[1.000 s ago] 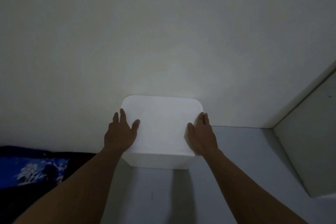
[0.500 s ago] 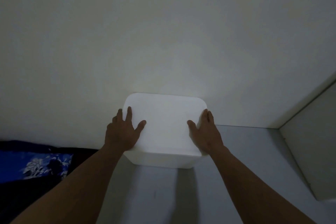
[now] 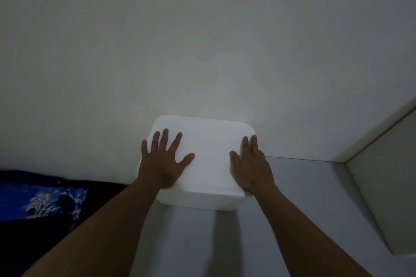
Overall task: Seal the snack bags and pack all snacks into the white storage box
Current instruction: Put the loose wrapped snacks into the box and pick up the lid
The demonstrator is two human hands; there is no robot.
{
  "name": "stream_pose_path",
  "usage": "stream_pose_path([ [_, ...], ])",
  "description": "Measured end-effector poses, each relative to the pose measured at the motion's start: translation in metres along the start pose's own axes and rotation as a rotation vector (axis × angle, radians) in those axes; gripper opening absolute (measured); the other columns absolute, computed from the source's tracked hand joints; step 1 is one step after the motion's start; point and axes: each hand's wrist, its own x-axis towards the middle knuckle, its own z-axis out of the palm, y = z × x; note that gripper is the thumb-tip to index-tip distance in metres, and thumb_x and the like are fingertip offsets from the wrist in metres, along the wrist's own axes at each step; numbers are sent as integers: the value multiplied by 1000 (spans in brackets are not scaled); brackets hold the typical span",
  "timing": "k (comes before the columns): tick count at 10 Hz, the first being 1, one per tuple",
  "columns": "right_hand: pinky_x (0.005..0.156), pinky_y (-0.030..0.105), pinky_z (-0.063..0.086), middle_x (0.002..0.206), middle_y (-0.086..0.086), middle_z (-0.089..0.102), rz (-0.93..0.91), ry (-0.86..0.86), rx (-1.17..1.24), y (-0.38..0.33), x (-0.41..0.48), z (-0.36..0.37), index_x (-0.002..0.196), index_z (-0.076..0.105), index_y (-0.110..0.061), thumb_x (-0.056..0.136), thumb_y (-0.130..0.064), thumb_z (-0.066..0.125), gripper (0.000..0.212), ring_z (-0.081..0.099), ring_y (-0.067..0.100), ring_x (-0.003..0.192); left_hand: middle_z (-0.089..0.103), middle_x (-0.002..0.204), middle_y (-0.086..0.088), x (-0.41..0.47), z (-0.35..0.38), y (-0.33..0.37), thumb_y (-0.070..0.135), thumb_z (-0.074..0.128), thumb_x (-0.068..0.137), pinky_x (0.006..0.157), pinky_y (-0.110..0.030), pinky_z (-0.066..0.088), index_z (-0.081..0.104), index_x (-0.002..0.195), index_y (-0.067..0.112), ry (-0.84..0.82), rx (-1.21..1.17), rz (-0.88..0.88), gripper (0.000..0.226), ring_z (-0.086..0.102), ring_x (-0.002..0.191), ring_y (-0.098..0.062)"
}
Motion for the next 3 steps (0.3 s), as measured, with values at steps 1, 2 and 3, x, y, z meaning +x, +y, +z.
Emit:
stream_pose_path([
  [1, 119, 53, 18, 165, 5, -8, 18, -41, -58, -2, -4, -4, 157, 2, -18, 100, -54, 20, 69, 13, 34, 149, -12, 164, -2, 0, -2, 2, 81, 3, 81, 118, -57, -9, -9, 153, 40, -41, 53, 9, 83, -13, 150, -26],
  [2, 121, 56, 2, 164, 8, -12, 31, -98, -100, -7, -5, -10, 157, -2, -17, 101, -53, 16, 69, -7, 31, 151, -8, 164, -4, 0, -13, 10, 73, 7, 89, 119, -55, -7, -3, 154, 36, -110, 20, 14, 76, -9, 151, -28],
  [3, 121, 52, 4, 164, 12, -6, 6, -62, -51, -11, -27, -25, 157, 4, -16, 101, -52, 27, 70, -5, 30, 151, 1, 164, 0, -37, -16, 27, 70, 2, 88, 121, -49, -3, 10, 155, 34, -59, -139, 68, 76, -2, 151, -23],
])
